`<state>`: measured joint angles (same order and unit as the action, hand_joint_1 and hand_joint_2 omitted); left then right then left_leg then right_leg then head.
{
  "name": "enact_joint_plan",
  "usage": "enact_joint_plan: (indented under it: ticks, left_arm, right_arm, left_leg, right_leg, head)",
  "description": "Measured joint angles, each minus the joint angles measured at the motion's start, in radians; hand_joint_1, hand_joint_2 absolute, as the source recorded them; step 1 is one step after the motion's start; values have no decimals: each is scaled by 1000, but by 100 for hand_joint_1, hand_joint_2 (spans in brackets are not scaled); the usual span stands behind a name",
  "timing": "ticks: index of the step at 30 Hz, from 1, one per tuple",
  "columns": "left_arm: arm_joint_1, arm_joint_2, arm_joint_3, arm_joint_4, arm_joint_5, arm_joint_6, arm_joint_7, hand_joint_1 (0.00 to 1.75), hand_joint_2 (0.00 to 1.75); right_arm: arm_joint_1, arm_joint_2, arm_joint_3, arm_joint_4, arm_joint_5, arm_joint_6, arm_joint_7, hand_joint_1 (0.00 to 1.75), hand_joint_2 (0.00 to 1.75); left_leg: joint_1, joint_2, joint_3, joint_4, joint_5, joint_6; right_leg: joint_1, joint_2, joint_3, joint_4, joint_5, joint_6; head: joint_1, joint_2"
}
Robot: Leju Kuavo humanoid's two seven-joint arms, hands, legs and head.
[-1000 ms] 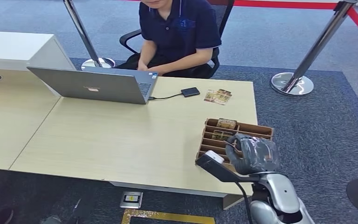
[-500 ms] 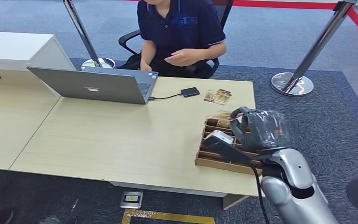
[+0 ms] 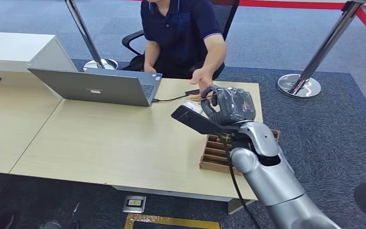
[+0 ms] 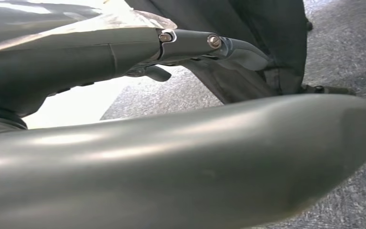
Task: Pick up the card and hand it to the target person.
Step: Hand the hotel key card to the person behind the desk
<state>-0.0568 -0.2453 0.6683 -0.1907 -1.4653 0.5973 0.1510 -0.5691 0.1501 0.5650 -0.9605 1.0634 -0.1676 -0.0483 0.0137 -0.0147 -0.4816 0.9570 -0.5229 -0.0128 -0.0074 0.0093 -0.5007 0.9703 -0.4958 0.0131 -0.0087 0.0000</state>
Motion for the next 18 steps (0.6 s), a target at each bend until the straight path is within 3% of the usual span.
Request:
enact_joint_plan:
  ticks: [12, 13, 16, 17, 18]
  left_arm:
    - [-1, 0, 0, 0, -19, -4, 5, 0, 0]
    - [-1, 0, 0, 0, -18, -4, 5, 0, 0]
    - [-1, 0, 0, 0, -15, -3, 7, 0, 0]
    - [-1, 0, 0, 0, -15, -3, 7, 0, 0]
    - [-1, 0, 0, 0, -15, -3, 7, 0, 0]
  right_arm:
    - [-163, 88, -3, 322, 197, -175, 211, 169, 175]
    - [-168, 92, -3, 341, 214, -179, 224, 158, 175]
    - [-172, 102, -3, 386, 257, -185, 253, 38, 175]
    - [-172, 105, -3, 400, 266, -184, 257, 7, 175]
    - [-172, 107, -3, 413, 273, -183, 259, 4, 175]
  left_leg:
    - [0, 0, 0, 0, 0, 0]
    - [0, 0, 0, 0, 0, 0]
    - [0, 0, 0, 0, 0, 0]
    - [0, 0, 0, 0, 0, 0]
    - [0, 0, 0, 0, 0, 0]
  right_leg:
    - [0, 0, 0, 0, 0, 0]
    - [0, 0, 0, 0, 0, 0]
    - [0, 0, 0, 0, 0, 0]
    - [0, 0, 0, 0, 0, 0]
    - [0, 0, 0, 0, 0, 0]
  head:
    - [0, 0]
    - [0, 0]
    - [0, 0]
    - [0, 0]
    - [0, 0]
